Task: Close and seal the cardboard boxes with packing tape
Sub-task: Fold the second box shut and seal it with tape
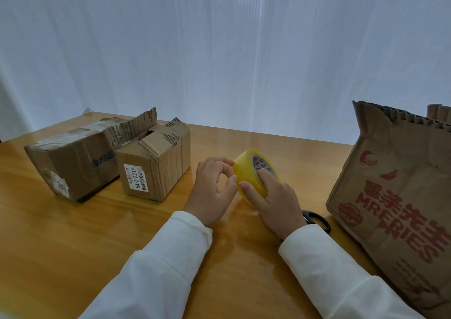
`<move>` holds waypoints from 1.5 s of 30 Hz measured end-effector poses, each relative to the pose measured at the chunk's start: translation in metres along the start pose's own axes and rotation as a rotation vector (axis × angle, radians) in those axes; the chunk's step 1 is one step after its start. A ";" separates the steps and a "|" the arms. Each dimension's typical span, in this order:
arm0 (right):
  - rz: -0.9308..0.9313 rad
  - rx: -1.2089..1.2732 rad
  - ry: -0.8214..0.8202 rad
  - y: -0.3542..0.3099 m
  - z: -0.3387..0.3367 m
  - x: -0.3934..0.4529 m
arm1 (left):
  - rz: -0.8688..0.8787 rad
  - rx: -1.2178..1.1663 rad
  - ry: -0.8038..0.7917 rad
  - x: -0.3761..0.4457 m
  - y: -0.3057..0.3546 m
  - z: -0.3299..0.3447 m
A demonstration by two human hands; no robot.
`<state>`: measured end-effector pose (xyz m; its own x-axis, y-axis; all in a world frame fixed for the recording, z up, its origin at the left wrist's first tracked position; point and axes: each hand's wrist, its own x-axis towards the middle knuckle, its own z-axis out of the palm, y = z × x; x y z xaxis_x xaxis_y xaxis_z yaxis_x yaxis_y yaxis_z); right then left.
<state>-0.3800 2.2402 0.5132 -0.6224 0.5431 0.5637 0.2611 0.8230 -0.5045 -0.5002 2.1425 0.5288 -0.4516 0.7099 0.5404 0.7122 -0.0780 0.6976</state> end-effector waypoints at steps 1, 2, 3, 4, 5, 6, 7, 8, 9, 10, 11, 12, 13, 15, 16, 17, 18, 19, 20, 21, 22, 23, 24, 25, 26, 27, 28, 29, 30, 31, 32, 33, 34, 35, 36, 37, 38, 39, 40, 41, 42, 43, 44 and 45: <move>-0.006 0.003 -0.004 0.000 0.000 0.000 | -0.016 -0.025 0.007 -0.001 0.000 0.000; -0.010 0.011 -0.002 0.000 0.001 0.001 | -0.038 -0.051 0.008 -0.001 0.000 -0.001; -0.011 0.026 0.005 0.000 0.001 0.001 | -0.061 -0.083 0.008 -0.001 -0.001 -0.001; -0.012 0.045 0.011 0.000 0.000 0.001 | -0.093 -0.125 0.013 -0.001 -0.001 -0.002; -0.014 0.058 0.011 0.000 0.001 0.001 | -0.132 -0.177 0.023 -0.001 -0.001 -0.003; -0.021 0.060 0.005 0.000 0.001 0.001 | -0.166 -0.207 0.036 -0.001 -0.001 -0.003; -0.029 0.052 -0.004 0.000 0.001 0.001 | -0.185 -0.200 0.044 -0.001 -0.001 -0.004; -0.036 0.043 -0.012 0.000 0.002 0.001 | -0.194 -0.155 0.039 -0.001 -0.001 -0.004; -0.039 0.037 -0.015 0.000 0.003 0.001 | -0.196 -0.107 0.032 -0.001 0.000 -0.004; -0.037 0.037 -0.010 0.000 0.003 0.001 | -0.197 -0.077 0.032 -0.001 -0.001 -0.003; -0.029 0.042 -0.001 0.000 0.003 0.001 | -0.198 -0.073 0.038 0.000 -0.001 -0.003; -0.016 0.052 0.009 0.000 0.003 0.002 | -0.200 -0.081 0.041 0.001 -0.002 -0.002; -0.002 0.061 0.014 0.000 0.002 0.002 | -0.207 -0.093 0.035 0.001 -0.004 -0.002; 0.015 0.058 0.004 -0.001 0.003 0.002 | -0.211 -0.082 0.009 0.003 -0.008 0.000; 0.017 0.041 -0.007 -0.002 0.003 0.002 | -0.185 -0.046 0.007 0.003 -0.010 0.002; 0.015 0.021 -0.019 -0.003 0.003 0.002 | -0.124 0.021 0.026 0.002 -0.012 0.003; 0.006 0.009 -0.033 -0.004 0.002 0.002 | -0.030 0.101 0.063 0.001 -0.012 0.003; -0.004 0.023 -0.056 -0.004 -0.001 0.002 | 0.070 0.167 0.093 0.001 -0.013 0.003; -0.008 0.070 -0.102 -0.005 -0.005 0.004 | 0.152 0.209 0.113 0.001 -0.012 0.003; -0.003 0.133 -0.174 -0.006 -0.010 0.005 | 0.208 0.231 0.127 0.001 -0.010 0.001; 0.013 0.180 -0.267 -0.007 -0.013 0.006 | 0.249 0.253 0.150 0.002 -0.009 0.000; 0.026 0.202 -0.350 -0.010 -0.015 0.006 | 0.280 0.280 0.184 0.003 -0.006 -0.001; 0.029 0.208 -0.399 -0.013 -0.015 0.006 | 0.299 0.304 0.222 0.003 -0.003 -0.003; 0.026 0.217 -0.414 -0.016 -0.014 0.005 | 0.307 0.326 0.260 0.003 -0.001 -0.004; 0.026 0.242 -0.415 -0.020 -0.013 0.005 | 0.311 0.355 0.294 0.004 0.000 -0.005; 0.039 0.288 -0.415 -0.024 -0.012 0.004 | 0.313 0.391 0.322 0.003 0.001 -0.006; 0.067 0.357 -0.425 -0.028 -0.013 0.004 | 0.318 0.421 0.342 0.003 0.001 -0.008; 0.106 0.438 -0.450 -0.031 -0.013 0.004 | 0.330 0.437 0.355 0.002 0.001 -0.010; 0.145 0.517 -0.475 -0.033 -0.015 0.004 | 0.353 0.439 0.363 0.002 0.004 -0.012; 0.182 0.588 -0.488 -0.035 -0.016 0.004 | 0.393 0.436 0.371 0.001 0.008 -0.015; 0.221 0.648 -0.485 -0.038 -0.018 0.004 | 0.452 0.436 0.385 0.001 0.014 -0.018; 0.262 0.703 -0.465 -0.038 -0.020 0.004 | 0.526 0.443 0.398 0.001 0.020 -0.019; 0.306 0.755 -0.439 -0.038 -0.022 0.004 | 0.602 0.458 0.406 0.002 0.028 -0.019; 0.344 0.798 -0.419 -0.038 -0.024 0.005 | 0.669 0.480 0.405 0.003 0.034 -0.019; 0.366 0.827 -0.413 -0.039 -0.026 0.005 | 0.720 0.503 0.400 0.003 0.038 -0.020; 0.370 0.836 -0.415 -0.040 -0.027 0.004 | 0.756 0.525 0.397 0.004 0.039 -0.021; 0.363 0.842 -0.413 -0.043 -0.028 0.004 | 0.778 0.548 0.399 0.003 0.038 -0.024; 0.365 0.844 -0.396 -0.046 -0.028 0.003 | 0.785 0.569 0.405 0.002 0.036 -0.028; 0.363 0.837 -0.368 -0.050 -0.028 0.003 | 0.775 0.584 0.417 0.001 0.033 -0.032; 0.367 0.819 -0.332 -0.053 -0.026 0.003 | 0.746 0.589 0.432 -0.001 0.031 -0.037; 0.385 0.808 -0.297 -0.058 -0.024 0.002 | 0.700 0.584 0.448 -0.002 0.029 -0.041; 0.428 0.812 -0.261 -0.062 -0.022 0.001 | 0.646 0.579 0.460 -0.002 0.028 -0.044; 0.475 0.817 -0.230 -0.064 -0.019 0.000 | 0.601 0.583 0.470 -0.002 0.028 -0.046; 0.505 0.809 -0.204 -0.067 -0.018 0.000 | 0.575 0.594 0.475 -0.001 0.028 -0.049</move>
<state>-0.3841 2.1878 0.5584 -0.7119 0.6987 0.0717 -0.0056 0.0965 -0.9953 -0.5059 2.1059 0.5712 -0.0256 0.3053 0.9519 0.9908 0.1342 -0.0164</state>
